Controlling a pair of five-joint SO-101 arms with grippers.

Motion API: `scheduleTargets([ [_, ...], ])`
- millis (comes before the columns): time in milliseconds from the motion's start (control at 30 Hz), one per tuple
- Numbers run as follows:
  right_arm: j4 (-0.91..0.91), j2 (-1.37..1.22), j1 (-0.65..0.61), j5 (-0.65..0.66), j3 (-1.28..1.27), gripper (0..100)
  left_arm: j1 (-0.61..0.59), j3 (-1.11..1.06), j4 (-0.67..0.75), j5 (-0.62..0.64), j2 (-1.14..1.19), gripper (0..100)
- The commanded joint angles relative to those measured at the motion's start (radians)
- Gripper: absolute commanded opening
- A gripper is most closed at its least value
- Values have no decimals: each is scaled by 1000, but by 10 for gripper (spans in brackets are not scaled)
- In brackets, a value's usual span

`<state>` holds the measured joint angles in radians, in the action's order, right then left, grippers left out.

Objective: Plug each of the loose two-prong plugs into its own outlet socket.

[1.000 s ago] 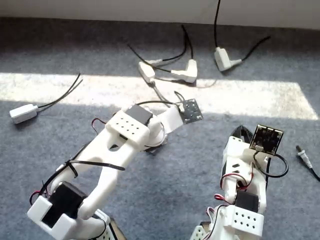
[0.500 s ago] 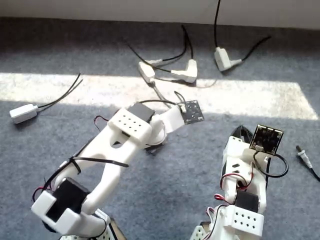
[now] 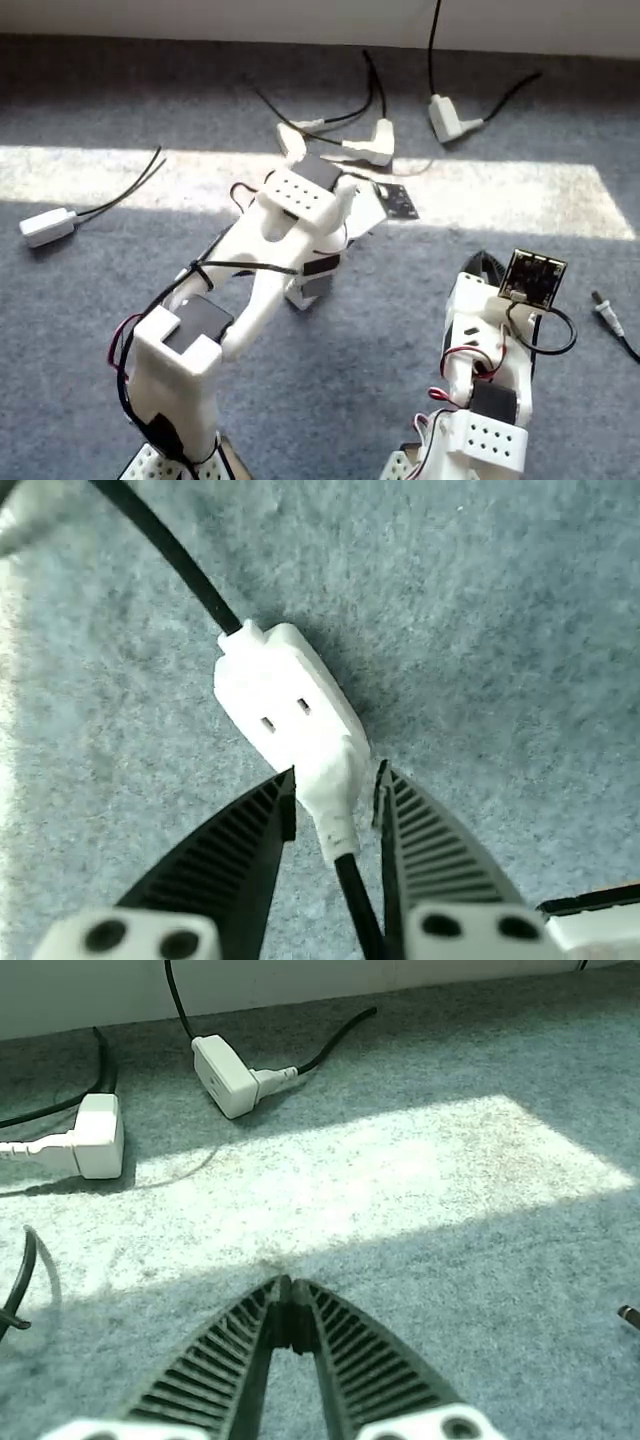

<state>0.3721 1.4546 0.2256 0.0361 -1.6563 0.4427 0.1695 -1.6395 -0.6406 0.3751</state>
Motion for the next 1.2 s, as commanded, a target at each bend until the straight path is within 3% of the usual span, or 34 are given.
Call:
scheduleTargets([
  [0,-24,8,-5,6,-91,6,-18,194,-106,-6,-8,152],
  [267,-24,8,-5,6,-91,6,-15,196,-107,28,2,231],
  [467,-24,8,-5,6,-91,6,-18,196,-104,84,50,235],
  [800,-24,8,-5,6,-91,6,-24,197,63,219,163,233],
  [1033,-24,8,-5,6,-91,6,-101,196,187,215,168,104],
  [1167,-24,8,-5,6,-91,6,-105,194,178,215,193,113],
])
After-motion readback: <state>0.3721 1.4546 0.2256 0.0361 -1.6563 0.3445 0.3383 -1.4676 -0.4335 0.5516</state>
